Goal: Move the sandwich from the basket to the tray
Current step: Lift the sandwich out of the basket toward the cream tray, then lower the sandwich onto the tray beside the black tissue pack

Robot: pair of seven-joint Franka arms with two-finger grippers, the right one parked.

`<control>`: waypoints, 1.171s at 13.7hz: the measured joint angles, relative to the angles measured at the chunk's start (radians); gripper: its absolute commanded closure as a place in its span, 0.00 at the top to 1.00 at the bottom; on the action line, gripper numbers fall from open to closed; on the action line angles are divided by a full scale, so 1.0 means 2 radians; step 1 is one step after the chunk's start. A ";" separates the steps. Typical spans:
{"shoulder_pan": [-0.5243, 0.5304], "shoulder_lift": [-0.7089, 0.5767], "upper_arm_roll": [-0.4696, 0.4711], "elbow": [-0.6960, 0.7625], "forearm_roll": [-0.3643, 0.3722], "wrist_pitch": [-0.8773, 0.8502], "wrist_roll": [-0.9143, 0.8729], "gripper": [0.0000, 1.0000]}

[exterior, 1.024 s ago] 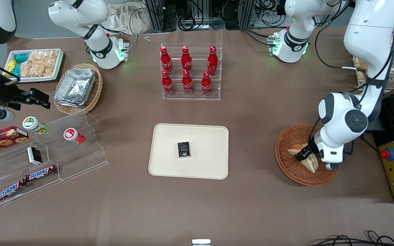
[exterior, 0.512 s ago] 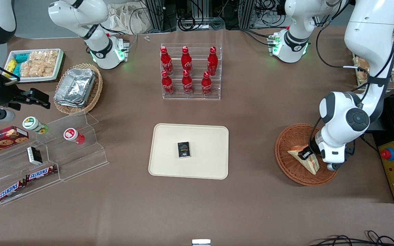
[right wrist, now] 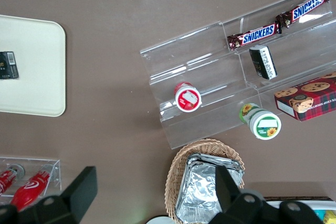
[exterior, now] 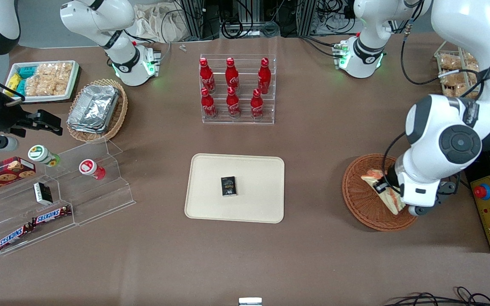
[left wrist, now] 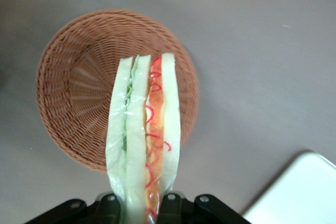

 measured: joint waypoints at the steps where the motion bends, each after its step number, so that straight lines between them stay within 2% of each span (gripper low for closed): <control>1: -0.021 0.002 -0.001 0.016 0.000 -0.008 0.000 0.00; 3: -0.071 0.020 -0.003 0.042 0.000 -0.008 0.000 0.00; 6: -0.158 0.095 -0.003 0.085 0.001 0.002 -0.002 0.00; 8: -0.194 0.151 -0.001 0.101 0.002 0.059 -0.003 0.00; 10: -0.207 0.193 -0.001 0.109 0.004 0.142 0.006 0.01; 11: -0.209 0.208 -0.001 0.112 0.004 0.173 0.021 0.07; 12: -0.210 0.218 -0.001 0.114 0.004 0.186 0.035 0.19; 13: -0.212 0.226 -0.001 0.115 0.004 0.190 0.045 0.43; 14: -0.213 0.230 -0.001 0.116 0.007 0.190 0.049 0.79; 15: -0.214 0.233 -0.001 0.116 0.015 0.190 0.052 0.99; 16: -0.214 0.235 -0.001 0.116 0.023 0.190 0.053 1.00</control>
